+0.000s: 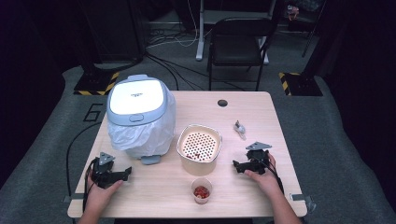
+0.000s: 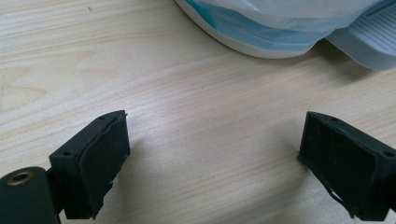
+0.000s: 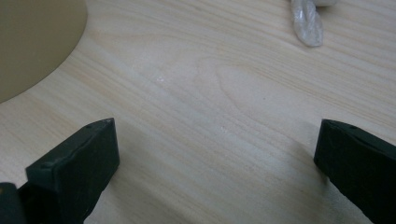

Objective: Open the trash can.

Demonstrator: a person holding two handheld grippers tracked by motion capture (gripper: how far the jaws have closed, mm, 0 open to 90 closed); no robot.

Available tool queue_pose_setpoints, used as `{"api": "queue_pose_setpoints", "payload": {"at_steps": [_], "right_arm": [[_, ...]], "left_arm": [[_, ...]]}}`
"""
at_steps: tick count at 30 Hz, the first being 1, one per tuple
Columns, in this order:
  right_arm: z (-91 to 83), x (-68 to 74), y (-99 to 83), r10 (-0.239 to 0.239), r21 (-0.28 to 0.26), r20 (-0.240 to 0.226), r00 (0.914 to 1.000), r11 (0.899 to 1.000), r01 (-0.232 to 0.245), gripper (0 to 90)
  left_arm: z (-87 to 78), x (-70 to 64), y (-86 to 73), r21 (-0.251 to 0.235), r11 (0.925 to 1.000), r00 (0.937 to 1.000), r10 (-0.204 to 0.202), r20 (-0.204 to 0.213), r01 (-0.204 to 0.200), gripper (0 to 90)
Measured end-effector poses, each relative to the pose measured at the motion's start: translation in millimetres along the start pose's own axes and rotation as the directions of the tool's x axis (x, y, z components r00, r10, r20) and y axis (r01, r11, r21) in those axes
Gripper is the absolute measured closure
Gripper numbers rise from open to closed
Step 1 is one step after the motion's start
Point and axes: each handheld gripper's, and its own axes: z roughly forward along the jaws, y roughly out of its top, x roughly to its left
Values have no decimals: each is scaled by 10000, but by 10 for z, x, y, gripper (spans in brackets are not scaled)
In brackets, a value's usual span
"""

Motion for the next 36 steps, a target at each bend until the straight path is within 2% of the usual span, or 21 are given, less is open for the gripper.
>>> {"api": "queue_pose_setpoints", "payload": {"at_steps": [1,2,4,13,15,20,23,28,29,30,31,32,33,34,35,36], "right_arm": [[-8,-20,-10,-354,27,-98,9993,9994,355,0],[-10,-16,-12,-364,15,-102,9993,9993,364,0],[-15,-4,-18,-316,38,-98,9995,9995,317,0],[-21,5,-22,-214,48,-114,9997,9998,214,0],[-22,5,-22,-214,49,-111,9997,9998,215,0],[-21,-2,-23,-300,27,-86,9995,9995,300,0],[-20,2,-28,-302,-62,-6,9995,9995,302,0],[-23,7,-29,-245,-20,-9,9997,9997,245,0],[-24,7,-29,-238,-14,-10,9997,9997,238,0],[-21,2,-28,-291,-50,-28,9996,9996,291,0],[-21,2,-28,-291,-50,-28,9996,9996,291,0],[-21,5,-28,-274,-46,-9,9996,9996,274,0],[-21,3,-28,-281,-43,-36,9996,9996,281,0],[-23,5,-28,-268,-21,-10,9996,9996,268,0],[-21,3,-28,-288,-48,-10,9996,9996,288,0],[-21,3,-28,-288,-48,-10,9996,9996,288,0]], "left_arm": [[-4,-1,4,68,10000,10000,-8,-31,8,86],[0,-5,5,41,10000,10000,-39,-70,39,87],[7,-16,4,-23,9999,9998,-153,-119,152,87],[-4,-29,-2,-3,9999,9998,-160,-156,160,86],[-7,-46,-10,-65,9995,9993,-300,-210,298,86],[-7,-68,-8,21,9999,9997,-171,-186,171,81],[-1,-87,-4,-18,9995,9988,-322,-381,322,80],[-1,-118,-3,22,9995,9983,-319,-484,321,70],[-28,-141,-15,-74,9983,9966,-581,-584,577,100],[-39,-154,-25,-369,9968,9953,-731,-634,709,201],[-39,-154,-25,-369,9968,9953,-731,-634,709,301],[-69,-164,-31,-561,9933,9936,-1036,-452,1010,301],[-85,-177,-28,-547,9892,9905,-1370,-149,1360,402],[-106,-205,-16,-508,9868,9880,-1543,-44,1539,529],[-120,-228,-5,-620,9864,9883,-1526,-25,1521,542],[-120,-228,-5,-620,9864,9883,-1526,-25,1521,613]]}}
